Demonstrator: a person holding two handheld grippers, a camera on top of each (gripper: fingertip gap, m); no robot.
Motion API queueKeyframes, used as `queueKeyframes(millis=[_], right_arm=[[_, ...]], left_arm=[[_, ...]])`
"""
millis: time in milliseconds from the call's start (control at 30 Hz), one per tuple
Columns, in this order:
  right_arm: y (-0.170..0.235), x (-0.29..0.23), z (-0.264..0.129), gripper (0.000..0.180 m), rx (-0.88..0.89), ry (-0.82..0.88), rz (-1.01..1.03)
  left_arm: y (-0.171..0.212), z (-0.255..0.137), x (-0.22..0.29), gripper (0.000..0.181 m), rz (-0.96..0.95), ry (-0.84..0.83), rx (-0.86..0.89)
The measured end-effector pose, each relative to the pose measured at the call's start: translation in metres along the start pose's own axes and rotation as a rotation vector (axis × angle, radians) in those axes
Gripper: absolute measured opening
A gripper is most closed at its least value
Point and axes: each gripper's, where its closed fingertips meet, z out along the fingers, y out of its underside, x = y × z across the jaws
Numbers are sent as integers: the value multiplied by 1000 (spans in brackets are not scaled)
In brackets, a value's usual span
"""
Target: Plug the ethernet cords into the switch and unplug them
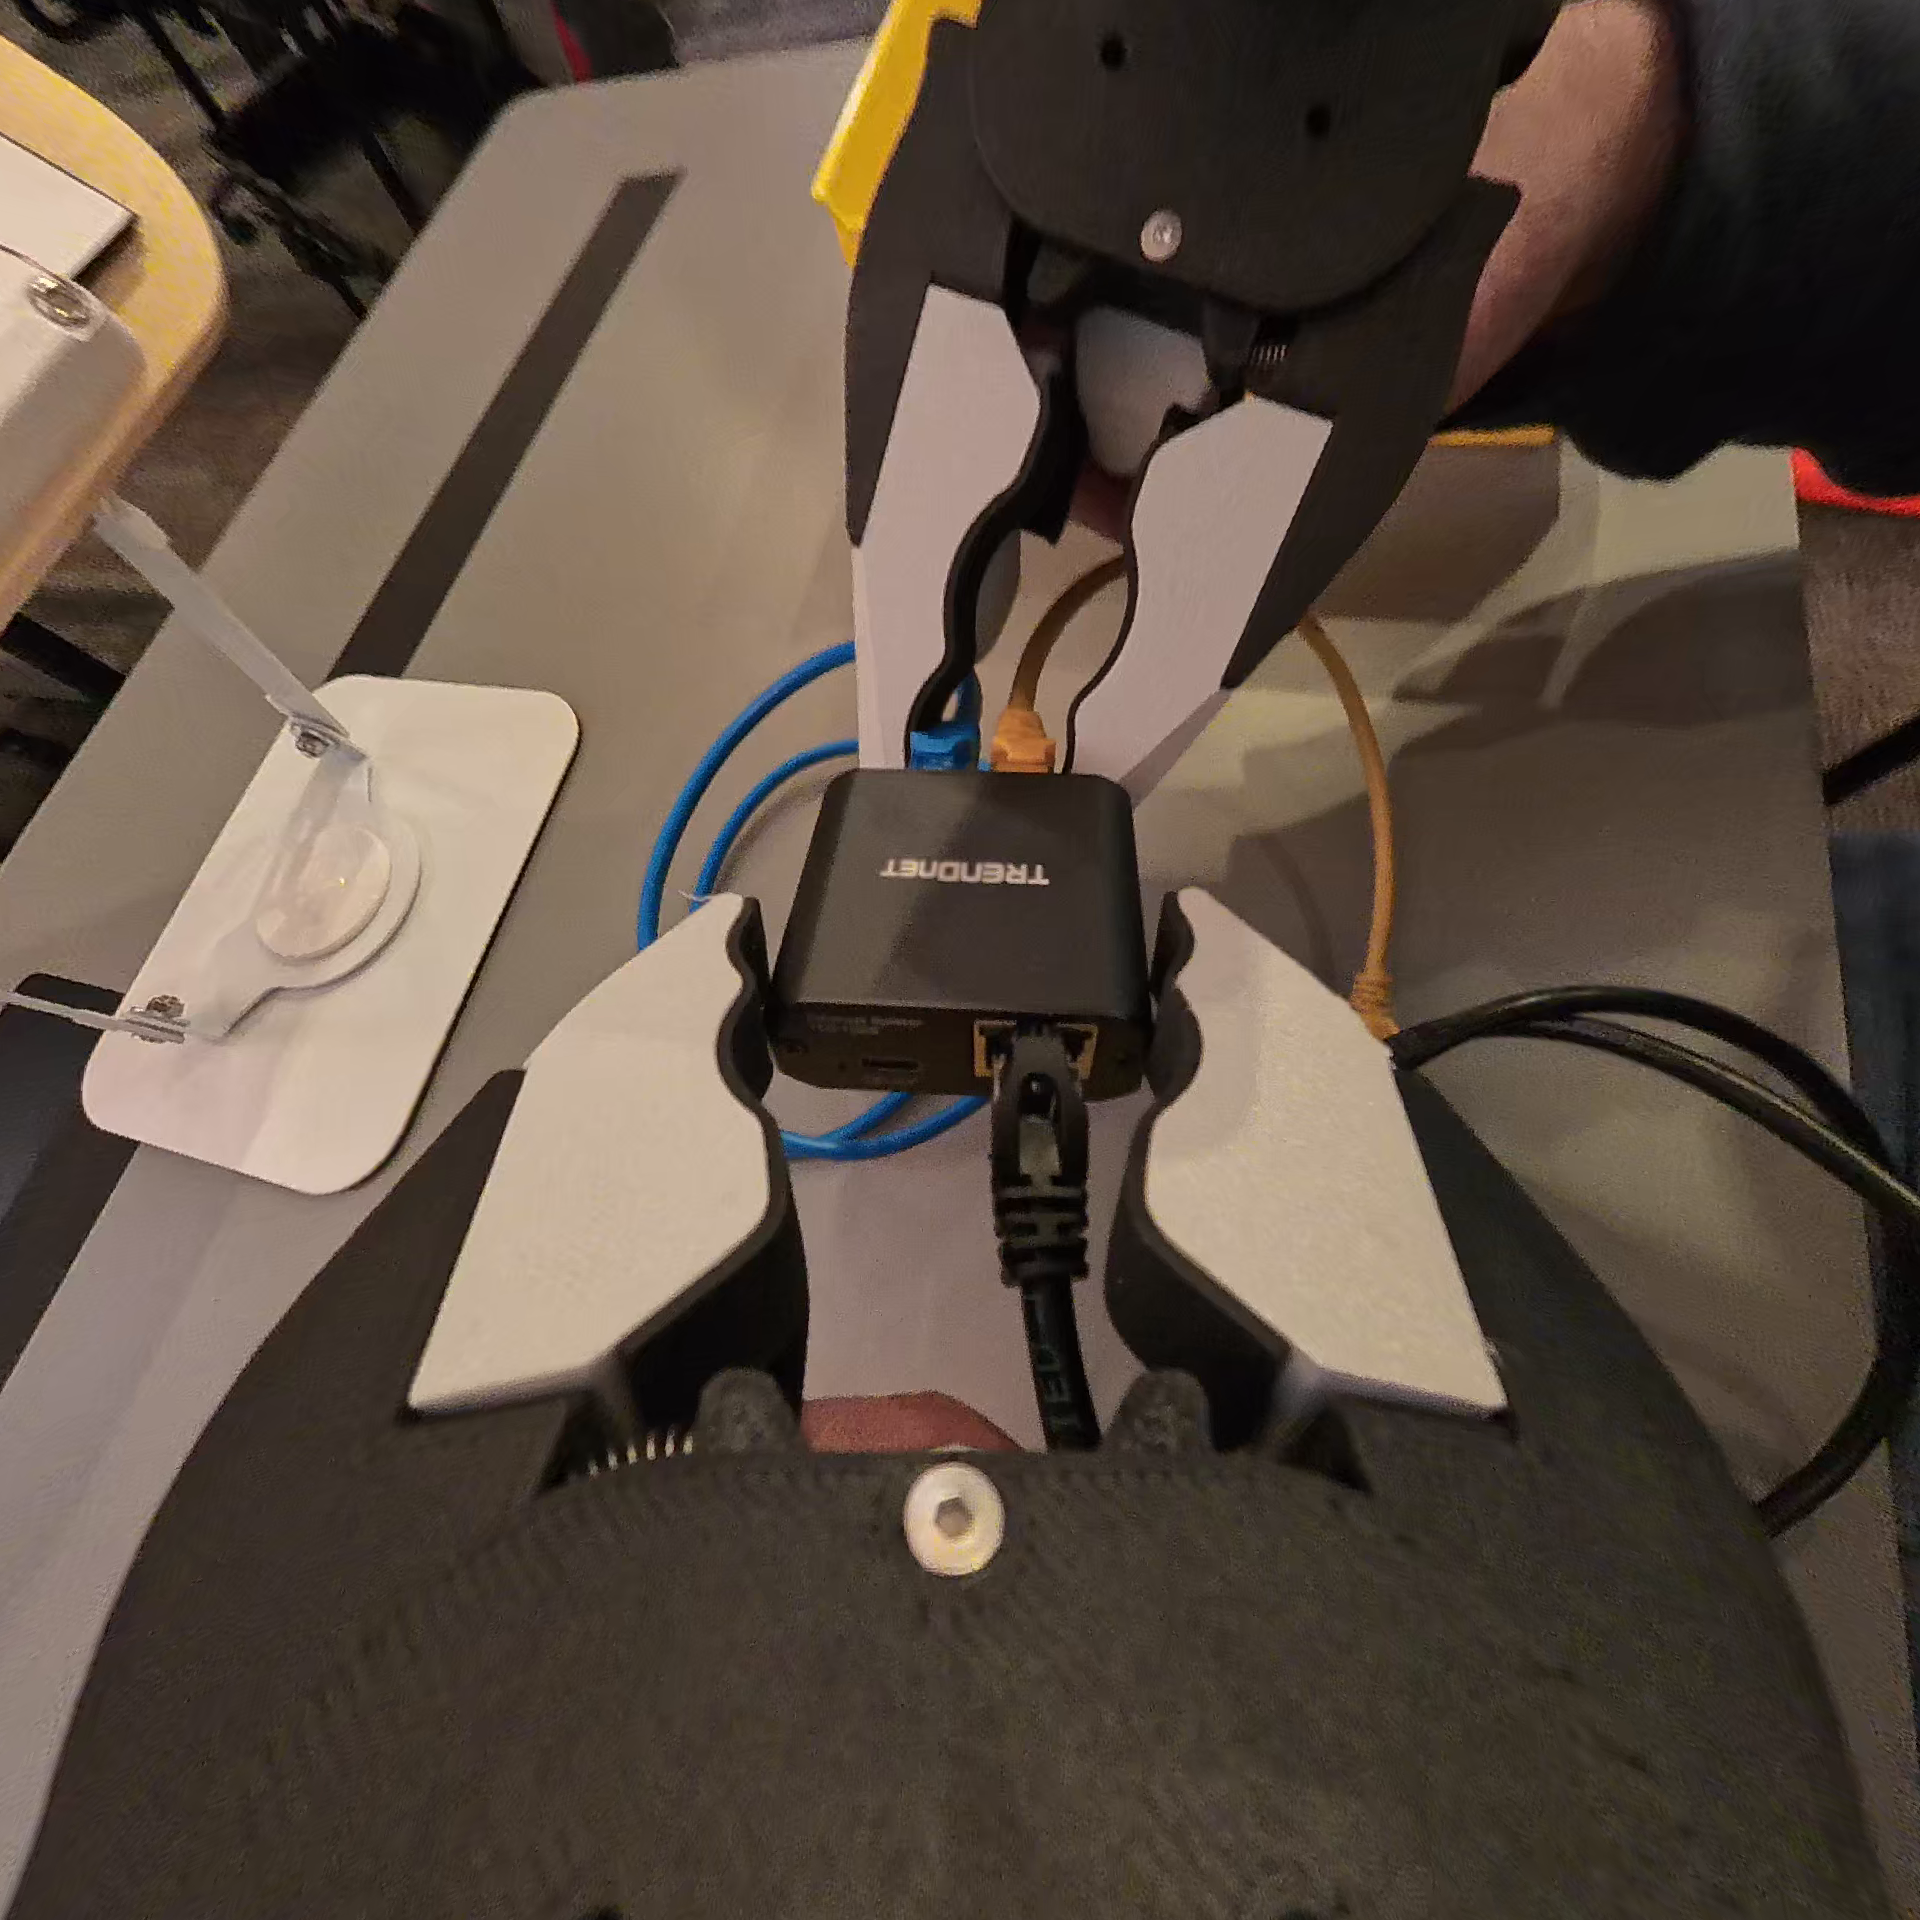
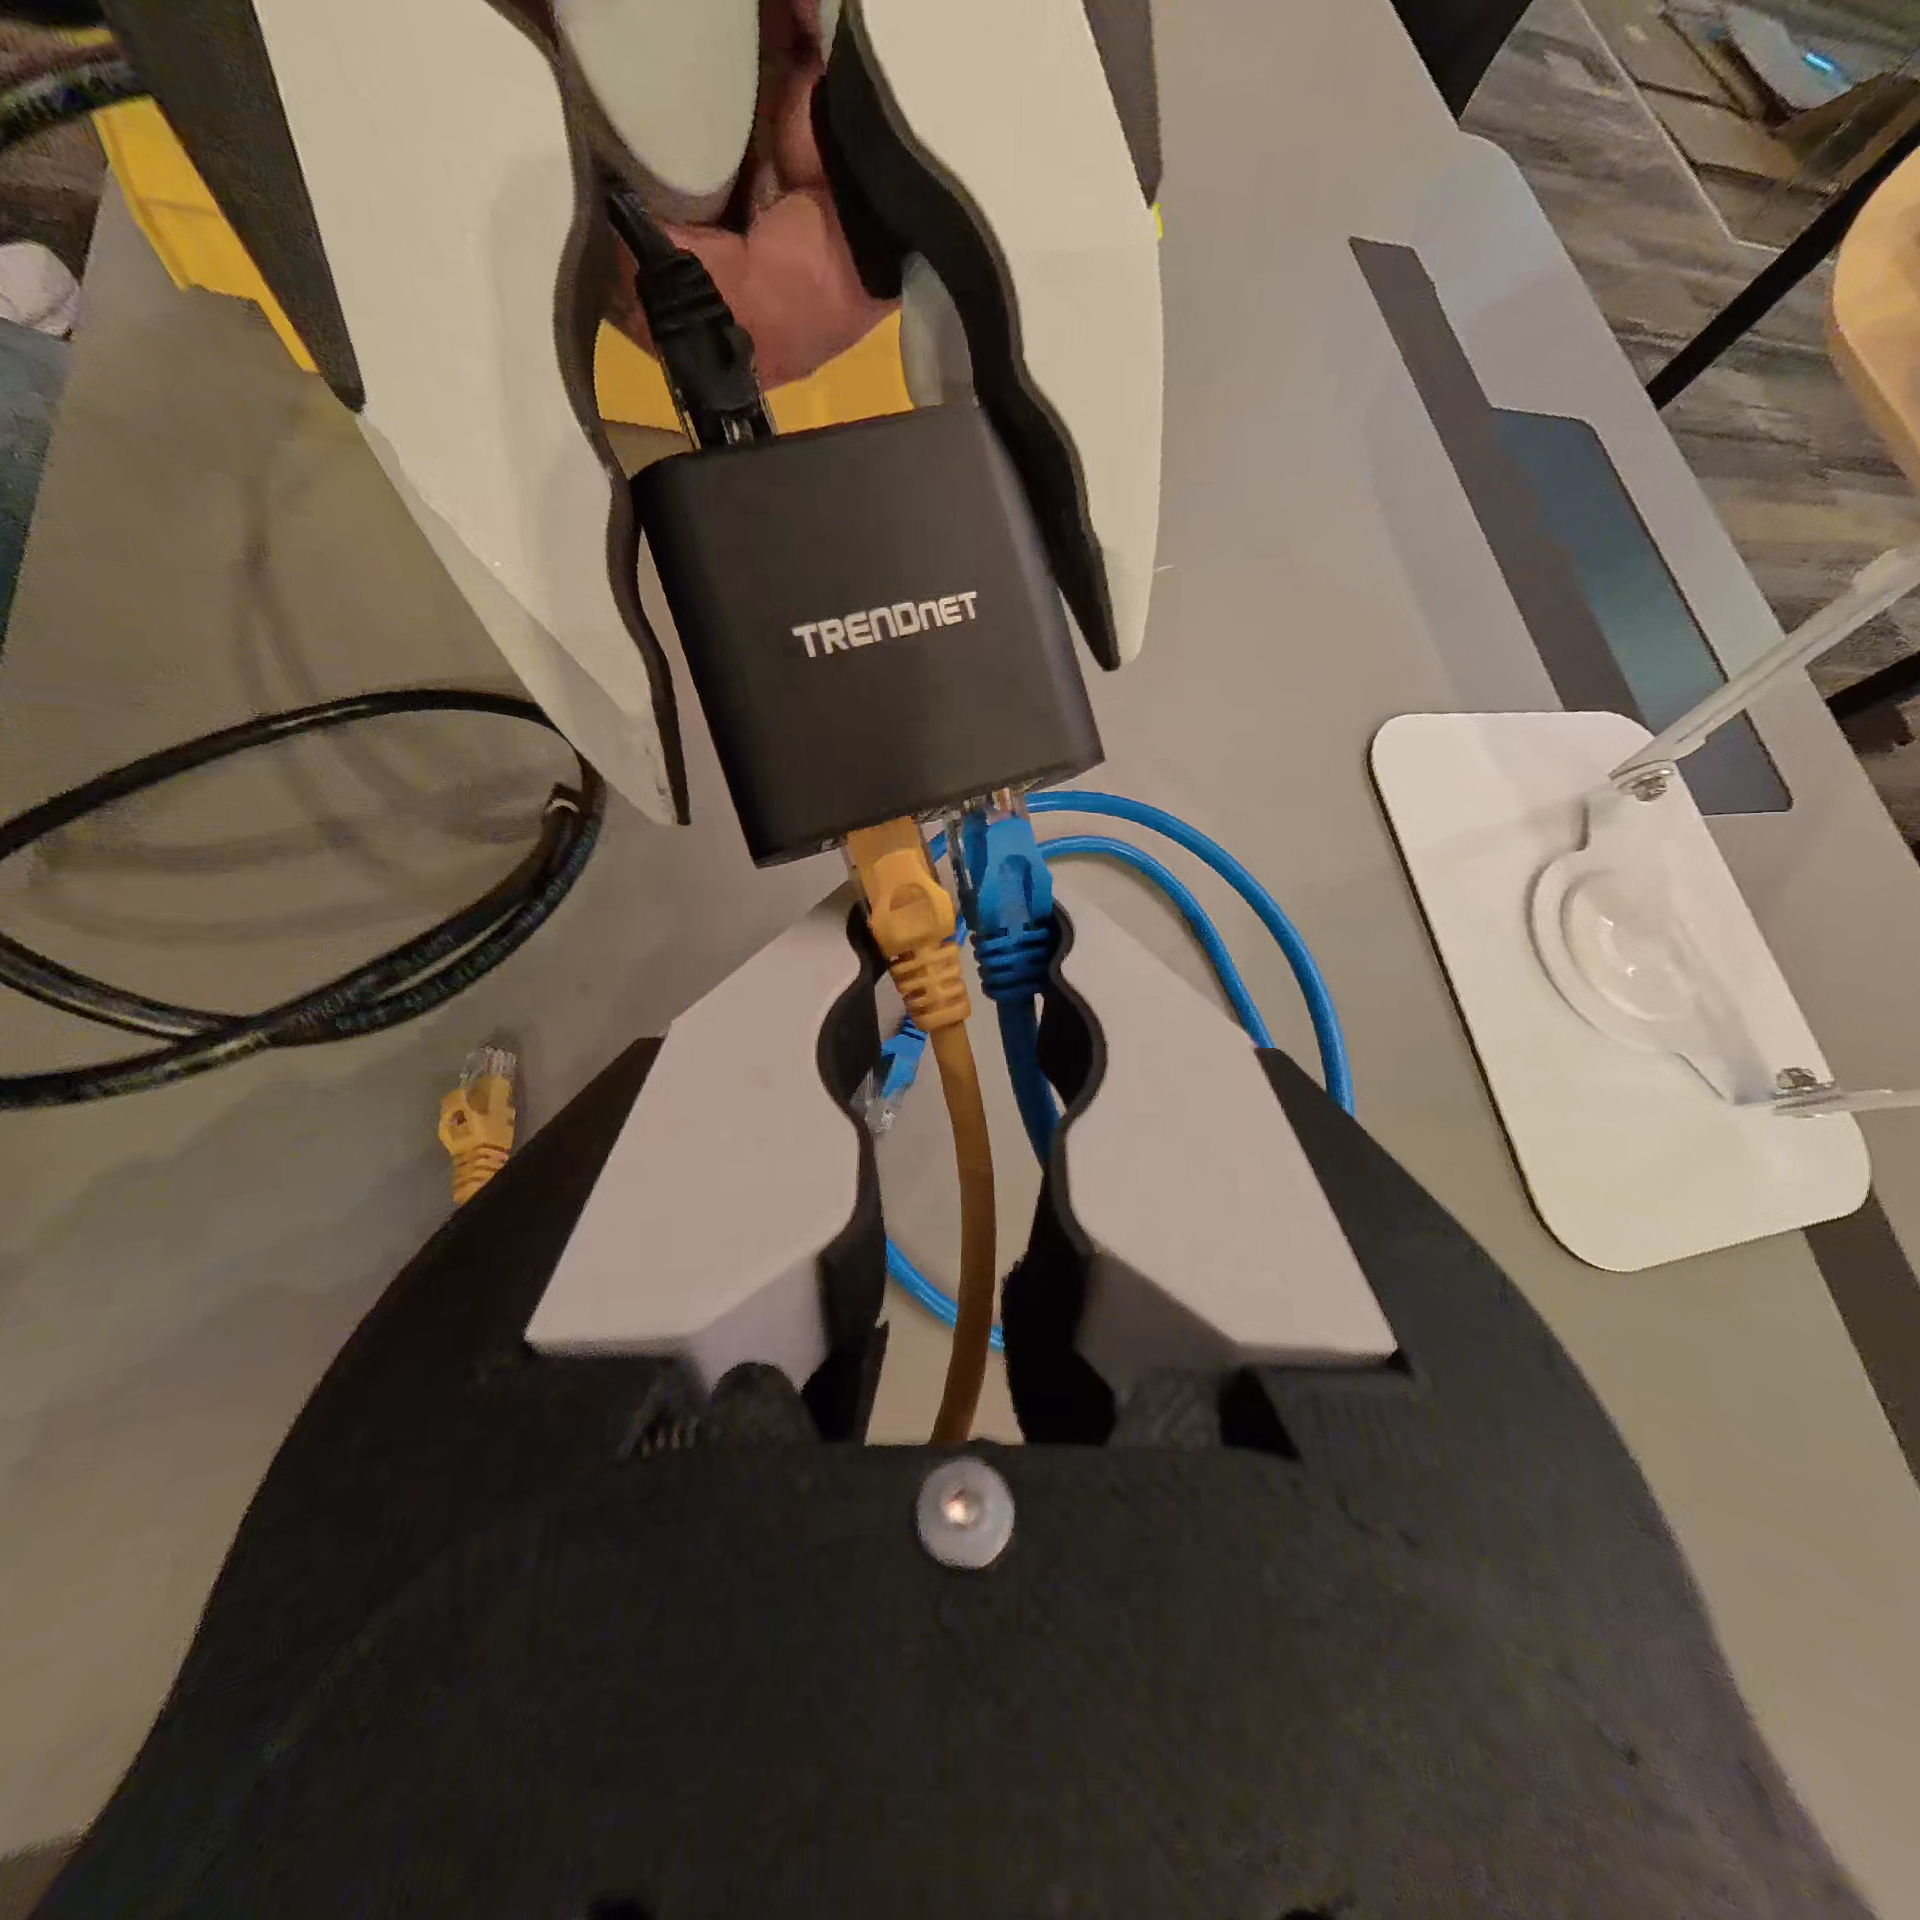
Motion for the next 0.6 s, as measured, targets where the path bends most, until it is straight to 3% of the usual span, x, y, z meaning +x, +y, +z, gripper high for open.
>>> queueKeyframes(millis=[167, 367, 500, 600], right_arm=[[2, -4, 1, 24, -4, -42, 31], [-2, -8, 0, 24, 12, -37, 16], [-20, -2, -5, 26, 88, 23, -8], [-36, 3, -13, 44, 134, 127, -80]], left_arm=[[-5, 2, 1, 71, -123, -14, 109], [-4, -1, 5, 72, -102, -37, 36], [-13, -13, 0, 72, -199, -10, 82], [-15, -22, -5, 71, -276, -7, 105]])
